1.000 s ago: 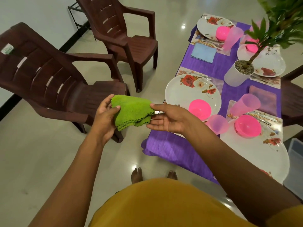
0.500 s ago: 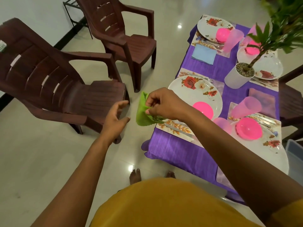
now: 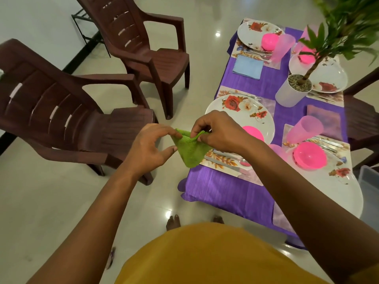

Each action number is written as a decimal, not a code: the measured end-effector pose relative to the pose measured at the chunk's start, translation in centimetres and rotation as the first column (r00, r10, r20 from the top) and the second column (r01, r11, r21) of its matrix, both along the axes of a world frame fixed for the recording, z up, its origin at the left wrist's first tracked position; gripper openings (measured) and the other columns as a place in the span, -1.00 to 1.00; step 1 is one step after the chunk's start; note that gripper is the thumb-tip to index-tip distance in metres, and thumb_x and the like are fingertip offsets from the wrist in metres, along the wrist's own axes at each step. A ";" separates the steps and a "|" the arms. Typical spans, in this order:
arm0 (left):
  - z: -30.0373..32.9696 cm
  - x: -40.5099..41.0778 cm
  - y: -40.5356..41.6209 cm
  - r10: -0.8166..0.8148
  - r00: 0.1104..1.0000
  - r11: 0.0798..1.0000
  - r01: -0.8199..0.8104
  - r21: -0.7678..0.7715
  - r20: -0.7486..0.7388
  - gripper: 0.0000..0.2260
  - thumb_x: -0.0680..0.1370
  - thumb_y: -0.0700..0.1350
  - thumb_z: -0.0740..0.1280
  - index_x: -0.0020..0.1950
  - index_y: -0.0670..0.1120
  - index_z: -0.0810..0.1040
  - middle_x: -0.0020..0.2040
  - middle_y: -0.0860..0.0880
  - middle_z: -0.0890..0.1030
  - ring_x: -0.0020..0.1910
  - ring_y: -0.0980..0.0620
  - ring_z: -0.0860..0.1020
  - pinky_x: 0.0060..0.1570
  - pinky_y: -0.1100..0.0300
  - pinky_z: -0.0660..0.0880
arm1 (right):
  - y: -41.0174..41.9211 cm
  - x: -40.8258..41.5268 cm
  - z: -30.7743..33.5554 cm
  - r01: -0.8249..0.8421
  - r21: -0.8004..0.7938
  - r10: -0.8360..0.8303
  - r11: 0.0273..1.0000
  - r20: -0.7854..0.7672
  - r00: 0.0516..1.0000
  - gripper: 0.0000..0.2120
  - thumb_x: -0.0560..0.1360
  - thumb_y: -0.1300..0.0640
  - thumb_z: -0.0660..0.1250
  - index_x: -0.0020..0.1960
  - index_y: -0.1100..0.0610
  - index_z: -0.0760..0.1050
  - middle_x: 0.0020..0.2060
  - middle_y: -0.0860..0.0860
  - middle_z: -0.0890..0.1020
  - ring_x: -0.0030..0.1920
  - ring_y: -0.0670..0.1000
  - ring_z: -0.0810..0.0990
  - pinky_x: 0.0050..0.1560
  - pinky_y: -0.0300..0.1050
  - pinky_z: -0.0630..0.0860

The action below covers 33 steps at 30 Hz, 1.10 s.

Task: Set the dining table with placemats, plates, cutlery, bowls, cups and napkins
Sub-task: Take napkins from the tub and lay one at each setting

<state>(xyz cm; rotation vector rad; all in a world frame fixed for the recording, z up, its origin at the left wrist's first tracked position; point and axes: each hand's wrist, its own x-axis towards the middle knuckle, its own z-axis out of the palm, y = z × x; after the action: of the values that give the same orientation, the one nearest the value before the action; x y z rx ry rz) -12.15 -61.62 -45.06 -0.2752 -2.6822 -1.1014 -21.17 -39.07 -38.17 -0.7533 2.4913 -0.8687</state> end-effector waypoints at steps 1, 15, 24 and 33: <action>0.2 -0.1 0.2 -0.016 1.000 1.000 0.016 -0.013 0.009 -0.70 0.47 -0.02 0.53 0.19 0.00 0.69 0.16 0.12 0.65 0.23 0.10 0.53 0.32 0.06 0.41 | 0.2 0.0 -0.1 -0.002 0.001 0.002 1.000 0.000 1.000 -0.81 0.51 0.26 0.49 -0.01 -0.03 0.73 -0.05 -0.06 0.69 -0.05 -0.05 0.63 -0.03 -0.05 0.65; 0.2 -2.6 -0.9 -0.055 0.940 0.934 0.169 -0.316 0.338 -0.63 0.42 0.22 0.57 0.16 0.13 0.71 0.25 0.13 0.53 0.27 0.03 0.44 0.24 -0.09 0.49 | 1.8 0.5 -0.6 -0.094 -0.021 0.094 0.995 0.020 0.995 -0.81 0.52 0.29 0.48 0.02 0.03 0.74 -0.03 -0.05 0.70 -0.04 -0.06 0.63 -0.01 -0.02 0.65; 3.1 -2.4 -2.1 0.004 0.956 0.998 0.016 -0.064 0.292 -0.80 0.46 0.00 0.59 0.07 0.06 0.76 0.04 0.13 0.73 0.05 0.19 0.67 0.14 -0.02 0.65 | 3.1 0.8 -1.7 0.029 -0.039 -0.029 0.999 0.014 0.999 -0.84 0.49 0.27 0.51 0.05 0.10 0.71 -0.05 -0.05 0.70 -0.07 -0.11 0.63 -0.04 -0.21 0.57; 7.0 -2.6 -1.5 0.003 0.989 1.000 -0.002 -0.006 0.150 -0.76 0.46 -0.04 0.57 0.10 -0.03 0.75 -0.01 0.08 0.73 0.02 0.16 0.68 0.06 0.14 0.66 | 2.8 0.4 -1.7 0.175 -0.050 -0.176 0.983 -0.008 0.984 -0.88 0.46 0.24 0.56 -0.02 0.13 0.70 -0.14 0.01 0.70 -0.16 -0.04 0.66 -0.12 -0.15 0.60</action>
<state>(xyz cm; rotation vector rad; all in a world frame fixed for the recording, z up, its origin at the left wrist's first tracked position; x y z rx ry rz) -14.79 -63.07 -38.09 -0.1965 -2.8159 -1.1572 -20.82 -36.27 -39.90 -0.5614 2.5859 -0.9920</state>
